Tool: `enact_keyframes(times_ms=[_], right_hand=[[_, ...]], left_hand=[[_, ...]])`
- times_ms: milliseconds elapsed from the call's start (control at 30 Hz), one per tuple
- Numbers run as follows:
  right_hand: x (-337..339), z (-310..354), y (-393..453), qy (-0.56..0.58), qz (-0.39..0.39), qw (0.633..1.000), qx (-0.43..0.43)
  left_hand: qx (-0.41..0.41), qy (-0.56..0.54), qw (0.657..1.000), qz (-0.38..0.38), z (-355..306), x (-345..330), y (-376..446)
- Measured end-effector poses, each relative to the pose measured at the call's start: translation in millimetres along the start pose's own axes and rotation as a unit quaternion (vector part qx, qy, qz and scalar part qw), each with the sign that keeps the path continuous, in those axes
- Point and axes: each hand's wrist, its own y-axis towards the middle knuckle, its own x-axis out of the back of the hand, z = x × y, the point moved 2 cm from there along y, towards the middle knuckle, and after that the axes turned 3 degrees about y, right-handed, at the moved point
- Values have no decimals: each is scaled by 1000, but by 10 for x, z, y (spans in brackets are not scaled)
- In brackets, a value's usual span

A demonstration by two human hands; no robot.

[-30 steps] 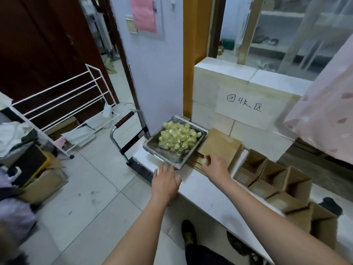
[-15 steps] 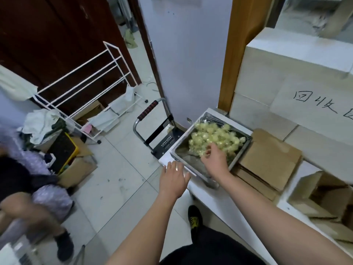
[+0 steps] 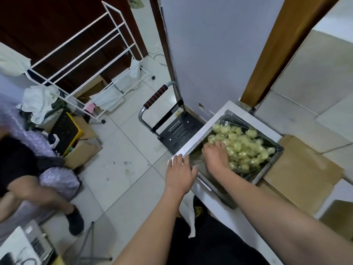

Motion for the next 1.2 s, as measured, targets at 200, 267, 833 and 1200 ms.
enact_keyframes(times_ms=[200, 267, 833, 1200], right_hand=[[-67, 135, 21, -94, 56, 994, 26], [-43, 170, 19, -90, 56, 994, 11], [300, -98, -739, 62, 57, 989, -119], [441, -533, -1981, 84, 36, 954, -285]], left_hand=[[3, -5, 1000, 24, 68, -41, 190], [2, -6, 1000, 24, 82, -17, 245], [-100, 77, 992, 21, 186, 133, 260], [-289, 69, 955, -2, -749, 258, -367]])
